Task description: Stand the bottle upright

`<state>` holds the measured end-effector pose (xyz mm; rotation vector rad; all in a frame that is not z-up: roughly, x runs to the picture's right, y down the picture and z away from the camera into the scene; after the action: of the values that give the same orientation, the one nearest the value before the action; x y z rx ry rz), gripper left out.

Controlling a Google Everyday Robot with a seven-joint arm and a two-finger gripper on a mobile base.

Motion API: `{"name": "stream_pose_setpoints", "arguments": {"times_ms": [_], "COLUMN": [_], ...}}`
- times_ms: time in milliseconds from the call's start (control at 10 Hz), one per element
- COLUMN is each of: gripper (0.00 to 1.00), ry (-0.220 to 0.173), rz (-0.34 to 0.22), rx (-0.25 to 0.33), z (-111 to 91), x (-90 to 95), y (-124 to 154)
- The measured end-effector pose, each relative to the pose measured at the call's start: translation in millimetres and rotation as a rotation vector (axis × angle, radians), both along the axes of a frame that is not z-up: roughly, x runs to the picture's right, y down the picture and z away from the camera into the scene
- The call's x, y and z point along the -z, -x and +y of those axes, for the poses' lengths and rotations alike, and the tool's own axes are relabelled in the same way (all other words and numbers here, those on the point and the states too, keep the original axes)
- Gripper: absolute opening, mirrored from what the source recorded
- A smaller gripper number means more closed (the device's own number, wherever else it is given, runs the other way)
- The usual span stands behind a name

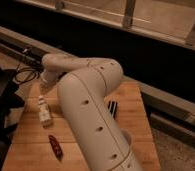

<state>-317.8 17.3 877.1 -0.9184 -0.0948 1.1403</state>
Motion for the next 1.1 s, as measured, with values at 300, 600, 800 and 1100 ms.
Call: {"name": "stream_pose_setpoints", "arguments": {"times_ms": [300, 600, 800, 1100], "gripper": [0.62, 0.80, 0.80, 0.80], "ry": [0.013, 0.045, 0.067, 0.094], "rz": [-0.044, -0.072, -0.078, -0.102], "rx": [-0.011, -0.006, 0.001, 0.017], "z": [0, 16, 24, 34], "x": [9.2, 1.4, -5.0, -10.3], "y": [7, 15, 17, 26]}}
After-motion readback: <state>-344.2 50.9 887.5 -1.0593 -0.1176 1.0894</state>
